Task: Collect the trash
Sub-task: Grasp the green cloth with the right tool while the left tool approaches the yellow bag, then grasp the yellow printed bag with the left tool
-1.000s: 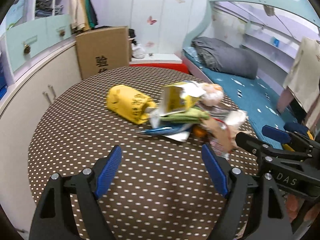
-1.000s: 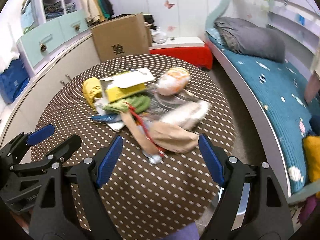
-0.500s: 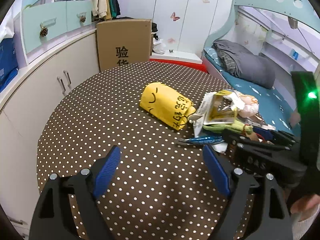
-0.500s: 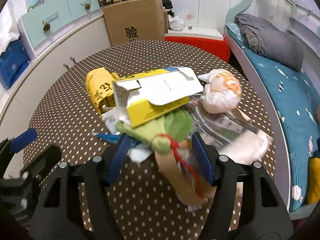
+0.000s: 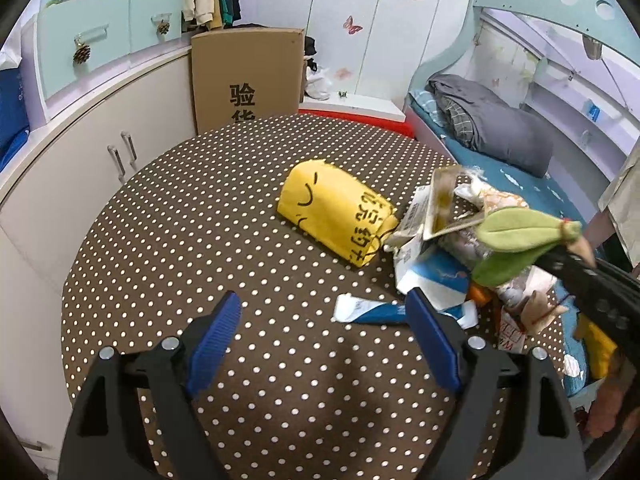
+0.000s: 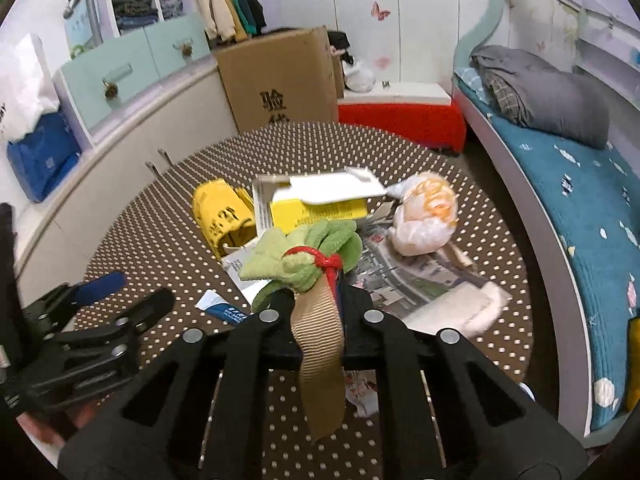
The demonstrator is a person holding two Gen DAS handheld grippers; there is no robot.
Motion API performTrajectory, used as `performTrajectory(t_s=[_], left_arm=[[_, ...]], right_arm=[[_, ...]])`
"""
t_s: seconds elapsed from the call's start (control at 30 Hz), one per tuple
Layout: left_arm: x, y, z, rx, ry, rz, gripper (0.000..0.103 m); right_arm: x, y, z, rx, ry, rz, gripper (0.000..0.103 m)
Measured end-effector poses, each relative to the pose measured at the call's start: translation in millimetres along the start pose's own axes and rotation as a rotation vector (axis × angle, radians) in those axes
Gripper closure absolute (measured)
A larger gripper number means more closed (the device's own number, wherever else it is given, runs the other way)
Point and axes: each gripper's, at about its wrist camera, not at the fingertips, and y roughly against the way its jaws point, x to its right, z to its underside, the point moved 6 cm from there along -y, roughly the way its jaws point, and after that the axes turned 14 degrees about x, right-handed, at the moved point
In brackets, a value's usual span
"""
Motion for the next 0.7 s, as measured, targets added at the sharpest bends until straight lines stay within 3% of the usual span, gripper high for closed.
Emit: performTrajectory(t_s=[0.1,0.33,0.43,0.6,0.7], left_arm=[[2,-1,-7,0.010,0.006,0.011,0.015],[5,-20,-24,-0.010,0.033,0.021,0.013],[8,-40,-31,-0.033,0.053,0.021,0.013],[3,-81,-32,-0.084,0.074,-0.042,0.013],[4,-102,-27,-0.134,0.084,-0.030,0.013]], right_arm=[[8,15,-15,0.041,0.002,0.016,0.092],[36,27,-48,0.114,0.004,0.074,0.092],[52,17,-56,0.109,-0.004,0.103,0.092],[79,-10,-53,0.063,-0.039,0.154,0.092],[94,-22,-46,0.042,-0.053,0.181,0.092]])
